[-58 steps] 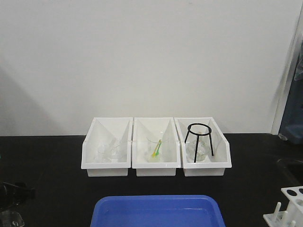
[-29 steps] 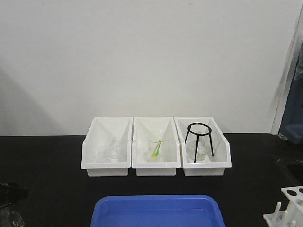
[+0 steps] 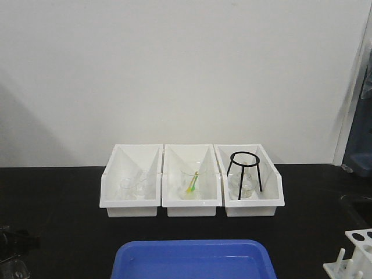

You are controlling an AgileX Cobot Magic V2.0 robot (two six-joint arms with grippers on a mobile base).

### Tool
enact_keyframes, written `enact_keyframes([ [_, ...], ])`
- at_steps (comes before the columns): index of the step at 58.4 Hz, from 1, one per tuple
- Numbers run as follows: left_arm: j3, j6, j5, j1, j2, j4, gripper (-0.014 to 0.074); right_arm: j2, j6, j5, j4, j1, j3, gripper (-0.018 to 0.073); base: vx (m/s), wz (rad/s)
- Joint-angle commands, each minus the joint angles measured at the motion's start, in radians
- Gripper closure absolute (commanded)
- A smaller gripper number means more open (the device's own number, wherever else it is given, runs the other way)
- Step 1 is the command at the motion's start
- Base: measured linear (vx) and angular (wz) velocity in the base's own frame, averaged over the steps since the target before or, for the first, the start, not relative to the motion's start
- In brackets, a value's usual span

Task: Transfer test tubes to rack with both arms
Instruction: 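Close the left gripper on the test tube and lift it out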

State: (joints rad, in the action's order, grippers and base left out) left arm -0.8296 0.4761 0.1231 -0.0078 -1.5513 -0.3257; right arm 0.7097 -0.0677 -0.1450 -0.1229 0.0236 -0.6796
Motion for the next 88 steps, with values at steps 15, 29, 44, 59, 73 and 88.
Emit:
enact_keyframes([
  [15, -0.033, 0.000, -0.057, 0.000, 0.033, -0.004, 0.0366, 0.000, 0.007, 0.079, -0.008, -0.001, -0.035, 0.0564, 0.00, 0.00],
  [29, -0.033, 0.000, -0.056, -0.001, 0.037, -0.004, 0.0619, 0.000, 0.007, 0.079, -0.008, -0.001, -0.035, 0.0564, 0.00, 0.00],
  [44, -0.033, 0.000, -0.057, -0.002, 0.044, -0.004, 0.0619, 0.000, 0.007, 0.079, -0.008, -0.001, -0.035, 0.0564, 0.00, 0.00],
  [59, -0.033, -0.003, -0.070, -0.002, 0.139, -0.004, 0.0617, 0.000, 0.007, 0.079, -0.008, -0.001, -0.035, 0.0564, 0.00, 0.00],
  [73, -0.033, -0.002, -0.065, -0.002, 0.276, -0.004, 0.0617, 0.000, 0.007, 0.079, -0.006, -0.001, -0.035, 0.0564, 0.00, 0.00],
  [88, -0.033, -0.002, -0.131, -0.002, 0.434, -0.004, 0.0617, 0.000, 0.007, 0.080, -0.006, -0.001, -0.035, 0.0564, 0.00, 0.00],
])
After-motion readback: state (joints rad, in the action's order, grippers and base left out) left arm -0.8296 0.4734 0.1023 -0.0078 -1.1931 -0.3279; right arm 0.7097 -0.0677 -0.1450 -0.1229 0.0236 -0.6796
